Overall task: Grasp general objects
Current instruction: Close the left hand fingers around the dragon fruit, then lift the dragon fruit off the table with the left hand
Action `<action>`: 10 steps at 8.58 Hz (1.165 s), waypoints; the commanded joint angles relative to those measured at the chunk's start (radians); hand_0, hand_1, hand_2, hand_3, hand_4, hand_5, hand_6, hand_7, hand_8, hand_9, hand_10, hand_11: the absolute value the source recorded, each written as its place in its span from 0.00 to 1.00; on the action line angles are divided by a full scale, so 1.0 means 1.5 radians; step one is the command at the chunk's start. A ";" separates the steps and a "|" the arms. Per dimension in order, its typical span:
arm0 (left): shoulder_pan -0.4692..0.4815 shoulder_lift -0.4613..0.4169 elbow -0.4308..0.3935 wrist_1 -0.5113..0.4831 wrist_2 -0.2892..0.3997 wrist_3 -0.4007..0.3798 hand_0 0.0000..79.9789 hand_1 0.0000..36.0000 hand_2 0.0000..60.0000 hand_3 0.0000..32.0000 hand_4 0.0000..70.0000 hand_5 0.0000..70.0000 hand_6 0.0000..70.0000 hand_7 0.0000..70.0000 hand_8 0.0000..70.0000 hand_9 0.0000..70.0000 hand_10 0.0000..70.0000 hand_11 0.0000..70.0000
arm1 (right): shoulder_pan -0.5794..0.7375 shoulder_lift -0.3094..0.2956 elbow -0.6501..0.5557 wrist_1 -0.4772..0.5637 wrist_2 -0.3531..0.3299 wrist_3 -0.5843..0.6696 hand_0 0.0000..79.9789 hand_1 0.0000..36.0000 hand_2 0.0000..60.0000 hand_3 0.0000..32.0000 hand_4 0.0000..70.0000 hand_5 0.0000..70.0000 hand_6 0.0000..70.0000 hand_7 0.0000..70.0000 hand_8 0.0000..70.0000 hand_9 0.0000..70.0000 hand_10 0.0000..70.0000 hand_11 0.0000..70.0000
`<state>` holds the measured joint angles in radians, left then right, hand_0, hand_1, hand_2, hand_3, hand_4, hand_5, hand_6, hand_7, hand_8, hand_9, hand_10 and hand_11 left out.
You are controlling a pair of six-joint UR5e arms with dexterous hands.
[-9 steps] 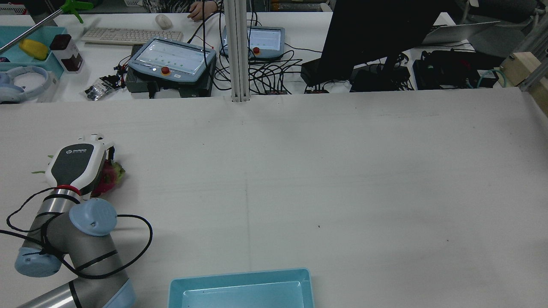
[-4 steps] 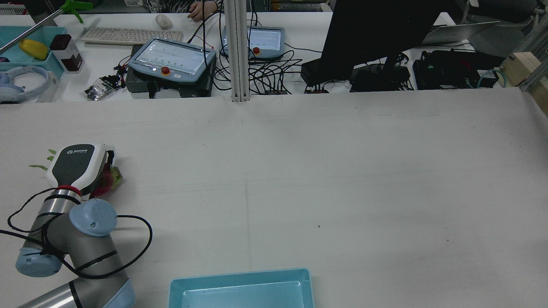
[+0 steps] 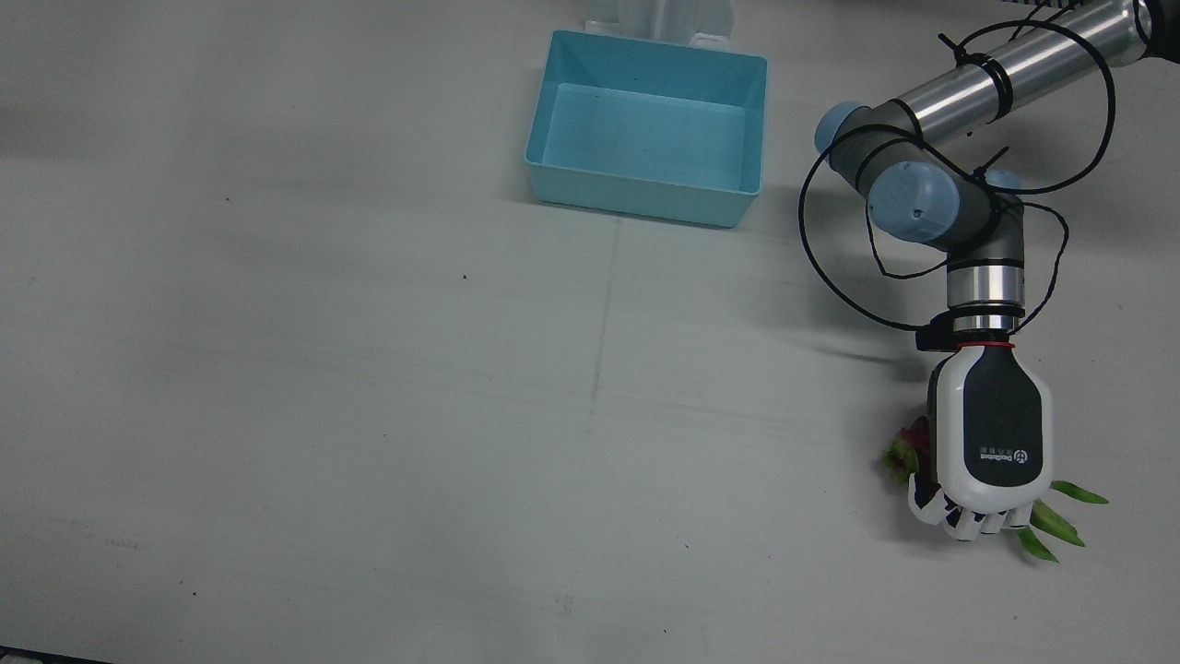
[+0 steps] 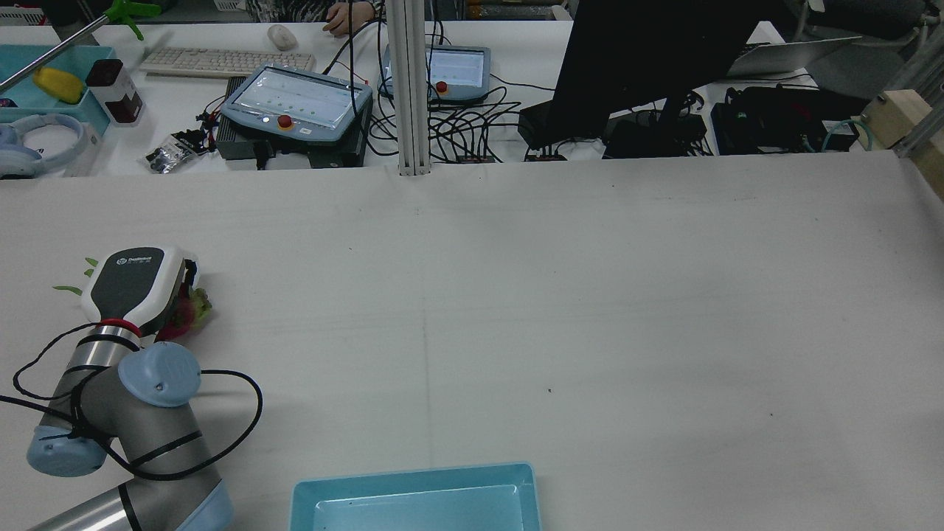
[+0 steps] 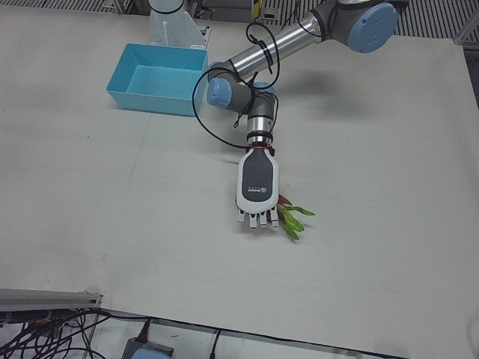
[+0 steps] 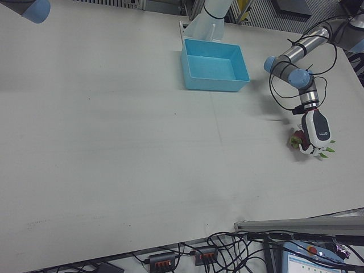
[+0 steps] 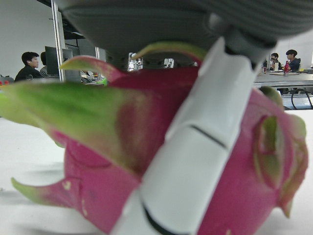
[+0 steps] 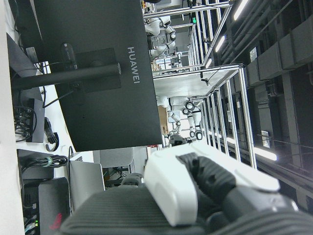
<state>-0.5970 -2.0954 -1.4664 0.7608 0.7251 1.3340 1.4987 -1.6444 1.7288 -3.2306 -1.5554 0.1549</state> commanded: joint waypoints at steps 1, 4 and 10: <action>-0.017 -0.002 -0.050 -0.008 0.048 0.000 1.00 0.99 0.72 0.00 0.88 1.00 1.00 1.00 0.98 1.00 0.85 1.00 | 0.000 0.000 0.001 0.000 0.000 0.000 0.00 0.00 0.00 0.00 0.00 0.00 0.00 0.00 0.00 0.00 0.00 0.00; -0.145 -0.029 -0.106 -0.091 0.277 0.018 1.00 1.00 1.00 0.00 0.91 1.00 1.00 1.00 1.00 1.00 1.00 1.00 | 0.000 0.000 0.001 0.000 0.000 0.000 0.00 0.00 0.00 0.00 0.00 0.00 0.00 0.00 0.00 0.00 0.00 0.00; -0.306 -0.110 -0.236 -0.233 0.832 -0.219 1.00 1.00 1.00 0.00 1.00 1.00 1.00 1.00 1.00 1.00 1.00 1.00 | 0.000 0.000 0.001 0.000 0.000 0.000 0.00 0.00 0.00 0.00 0.00 0.00 0.00 0.00 0.00 0.00 0.00 0.00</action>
<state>-1.0362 -2.2462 -1.6362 0.3685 1.7981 1.1413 1.4987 -1.6444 1.7303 -3.2305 -1.5554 0.1550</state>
